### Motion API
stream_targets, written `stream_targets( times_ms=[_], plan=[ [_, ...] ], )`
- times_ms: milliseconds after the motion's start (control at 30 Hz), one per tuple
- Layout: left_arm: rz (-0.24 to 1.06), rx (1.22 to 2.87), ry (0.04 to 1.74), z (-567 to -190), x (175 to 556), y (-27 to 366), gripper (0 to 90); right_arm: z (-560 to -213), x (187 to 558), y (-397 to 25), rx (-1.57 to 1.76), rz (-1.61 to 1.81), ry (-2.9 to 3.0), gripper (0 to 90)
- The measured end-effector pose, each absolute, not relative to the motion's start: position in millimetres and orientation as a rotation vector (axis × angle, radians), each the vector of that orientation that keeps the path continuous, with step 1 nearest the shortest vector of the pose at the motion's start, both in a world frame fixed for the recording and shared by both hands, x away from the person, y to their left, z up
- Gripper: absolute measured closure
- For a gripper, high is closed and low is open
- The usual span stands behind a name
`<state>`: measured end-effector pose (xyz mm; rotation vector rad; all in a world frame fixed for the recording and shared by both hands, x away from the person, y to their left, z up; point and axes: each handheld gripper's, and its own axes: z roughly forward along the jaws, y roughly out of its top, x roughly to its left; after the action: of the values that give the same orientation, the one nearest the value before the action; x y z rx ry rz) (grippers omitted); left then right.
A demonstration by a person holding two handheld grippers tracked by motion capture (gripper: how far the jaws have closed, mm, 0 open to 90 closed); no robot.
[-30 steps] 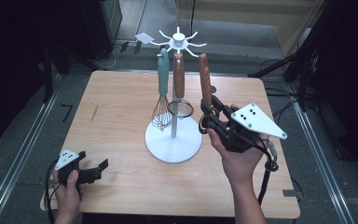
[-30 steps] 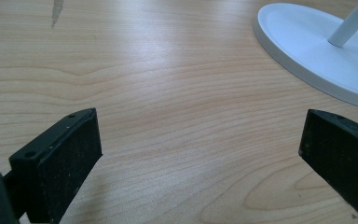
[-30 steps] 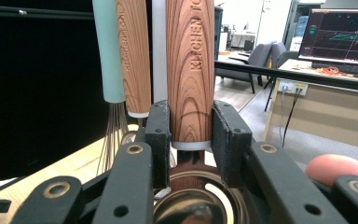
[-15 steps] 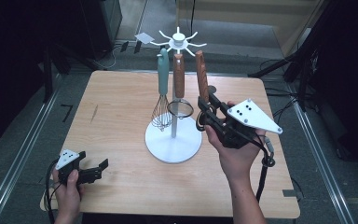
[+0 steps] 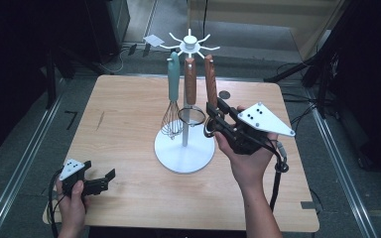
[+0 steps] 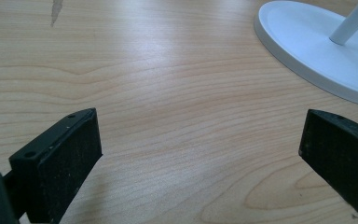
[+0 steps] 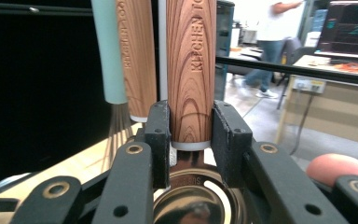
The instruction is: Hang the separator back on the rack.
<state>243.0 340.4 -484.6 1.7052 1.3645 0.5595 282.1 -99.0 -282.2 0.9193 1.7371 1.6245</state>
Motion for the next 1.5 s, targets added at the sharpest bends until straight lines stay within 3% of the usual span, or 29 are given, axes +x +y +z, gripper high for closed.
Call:
stream_targets(
  times_ms=[467, 767, 1500],
  plan=[
    [0.561, 1.702, 1.365, -485, 244, 340, 0.0, -321, 275, -122, 1.005, 1.572, 1.772, 42.7],
    [0.563, 1.712, 1.360, -485, 243, 339, 0.0, -360, 267, -134, 1.090, 1.516, 1.829, 31.9],
    [0.567, 1.710, 1.361, -485, 243, 339, 0.0, -435, 262, -172, 1.262, 1.464, 1.874, 25.7]
  ],
)
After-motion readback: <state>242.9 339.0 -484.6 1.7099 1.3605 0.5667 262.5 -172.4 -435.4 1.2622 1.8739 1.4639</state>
